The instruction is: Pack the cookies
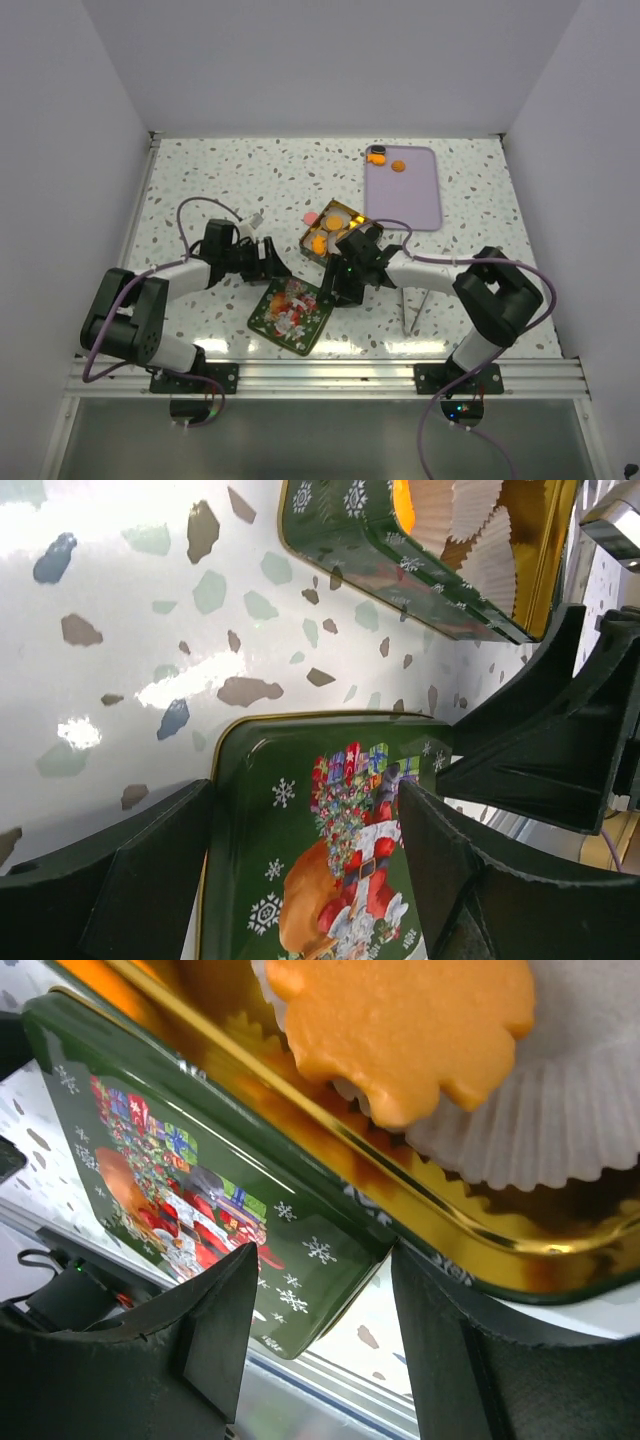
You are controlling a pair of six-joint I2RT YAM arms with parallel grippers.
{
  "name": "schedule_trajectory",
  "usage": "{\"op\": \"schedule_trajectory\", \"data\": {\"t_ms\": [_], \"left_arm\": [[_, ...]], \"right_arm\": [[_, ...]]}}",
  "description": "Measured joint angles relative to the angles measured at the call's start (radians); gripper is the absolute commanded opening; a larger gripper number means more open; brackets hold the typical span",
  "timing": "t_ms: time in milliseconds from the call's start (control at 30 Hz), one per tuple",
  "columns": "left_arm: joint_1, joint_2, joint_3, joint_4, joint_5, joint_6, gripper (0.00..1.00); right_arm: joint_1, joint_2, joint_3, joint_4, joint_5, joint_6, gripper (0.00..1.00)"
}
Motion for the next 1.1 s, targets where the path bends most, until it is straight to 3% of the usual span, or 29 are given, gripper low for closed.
{"op": "schedule_trajectory", "data": {"t_ms": [300,1100], "left_arm": [[0.009,0.01,-0.034,0.115,0.039,-0.004,0.78],[0.01,-0.072,-0.041,0.121,0.092,-0.037,0.76]], "right_arm": [[-0.002,0.032,0.028,0.011,-0.031,0.009,0.59],[0.015,-0.053,0.062,-0.104,0.062,0.006,0.58]]}}
